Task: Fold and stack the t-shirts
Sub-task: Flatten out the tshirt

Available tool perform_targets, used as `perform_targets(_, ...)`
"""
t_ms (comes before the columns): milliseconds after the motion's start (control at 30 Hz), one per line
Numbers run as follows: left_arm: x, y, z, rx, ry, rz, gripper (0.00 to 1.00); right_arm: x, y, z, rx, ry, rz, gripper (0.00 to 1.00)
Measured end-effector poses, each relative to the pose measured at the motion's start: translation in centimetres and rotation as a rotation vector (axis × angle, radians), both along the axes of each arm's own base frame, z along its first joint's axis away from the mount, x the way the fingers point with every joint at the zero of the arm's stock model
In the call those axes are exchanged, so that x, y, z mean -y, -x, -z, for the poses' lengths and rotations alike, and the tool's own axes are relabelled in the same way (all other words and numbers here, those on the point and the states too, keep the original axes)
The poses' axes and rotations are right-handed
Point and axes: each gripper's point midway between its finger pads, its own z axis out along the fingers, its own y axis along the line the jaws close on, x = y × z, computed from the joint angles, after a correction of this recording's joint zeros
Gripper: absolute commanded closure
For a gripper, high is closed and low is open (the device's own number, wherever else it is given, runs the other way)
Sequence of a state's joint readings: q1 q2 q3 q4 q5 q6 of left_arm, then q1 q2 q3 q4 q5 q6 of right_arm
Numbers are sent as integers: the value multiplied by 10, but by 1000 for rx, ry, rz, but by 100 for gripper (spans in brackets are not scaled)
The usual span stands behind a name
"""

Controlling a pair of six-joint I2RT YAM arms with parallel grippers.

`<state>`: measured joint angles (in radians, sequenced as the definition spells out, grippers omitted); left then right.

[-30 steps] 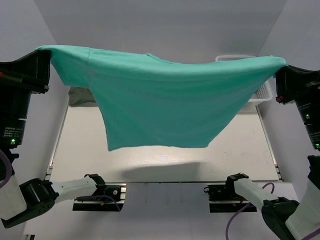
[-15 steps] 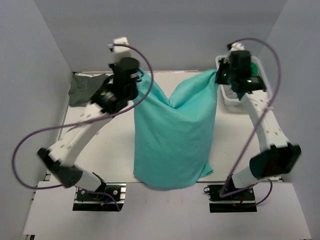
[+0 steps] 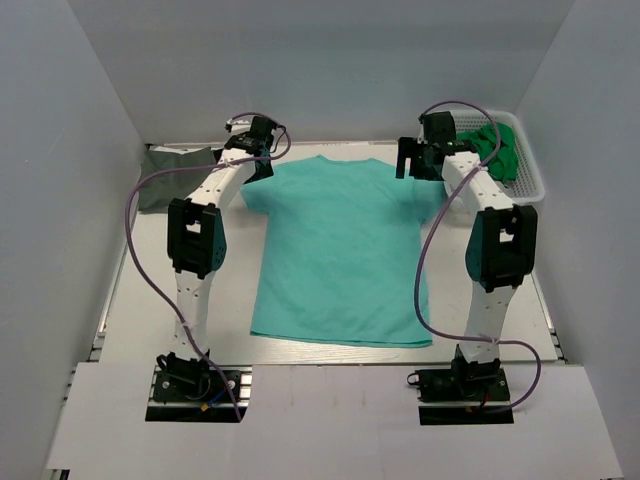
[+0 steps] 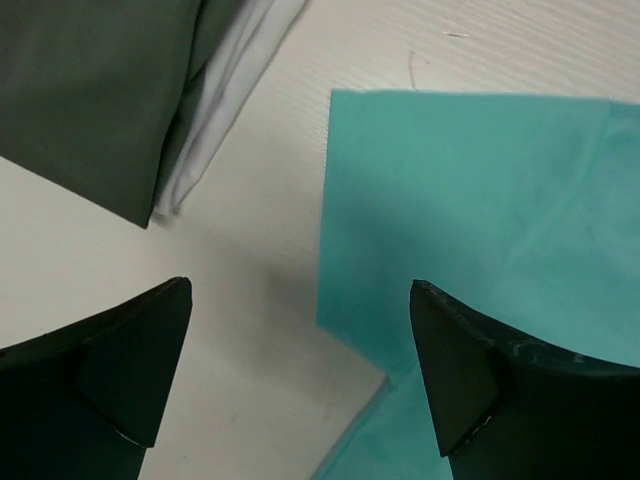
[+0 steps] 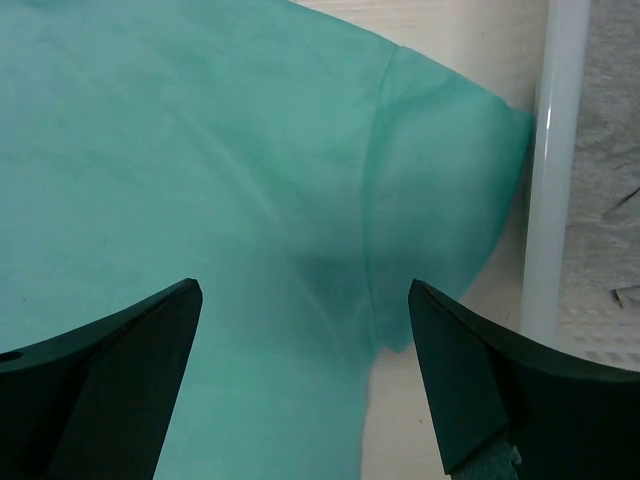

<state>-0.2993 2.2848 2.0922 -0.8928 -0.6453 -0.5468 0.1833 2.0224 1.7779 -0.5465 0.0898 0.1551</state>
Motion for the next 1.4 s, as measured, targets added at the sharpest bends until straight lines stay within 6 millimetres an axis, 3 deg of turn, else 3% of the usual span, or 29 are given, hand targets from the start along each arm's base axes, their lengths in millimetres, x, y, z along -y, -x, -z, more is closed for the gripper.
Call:
perform_targets(167,22,14,-17,2,95,79,0,-8,11,-28,52,-41,-33,10)
perform_targets(267,42,37,-22,-22,185,155,0,-16,37,-41,72,-78,-70,10)
perform_targets(367,73,61,-18,-50,316,251,0,-28,57,-40,65,-108,-102,10)
perform_targets(467,106,101,1,-113,454,339,0,-40,76,-14,1,-124,-133,10)
perform_targets(633,146,194,48,-295,600,415,0,-56,101,46,-163,-119,-159,10)
perform_targets(733,159,246,62,-380,640,447,0,-60,105,72,-224,-109,-161,10)
perform_targets(867,155,279,72,-427,649,420,0,-63,112,94,-274,-106,-152,10)
perform_targets(967,137,283,84,-441,602,332,0,-61,132,109,-311,-98,-144,10)
perform_targets(1033,117,279,91,-446,537,243,0,-60,147,107,-308,-91,-135,10)
perform_targets(1167,77,254,97,-426,372,92,0,-66,195,112,-355,-71,-153,10)
perform_targets(1267,55,217,94,-378,324,12,0,-82,246,111,-411,-71,-224,10)
perform_targets(1400,36,156,90,-342,262,-36,0,-102,329,106,-544,-61,-389,10)
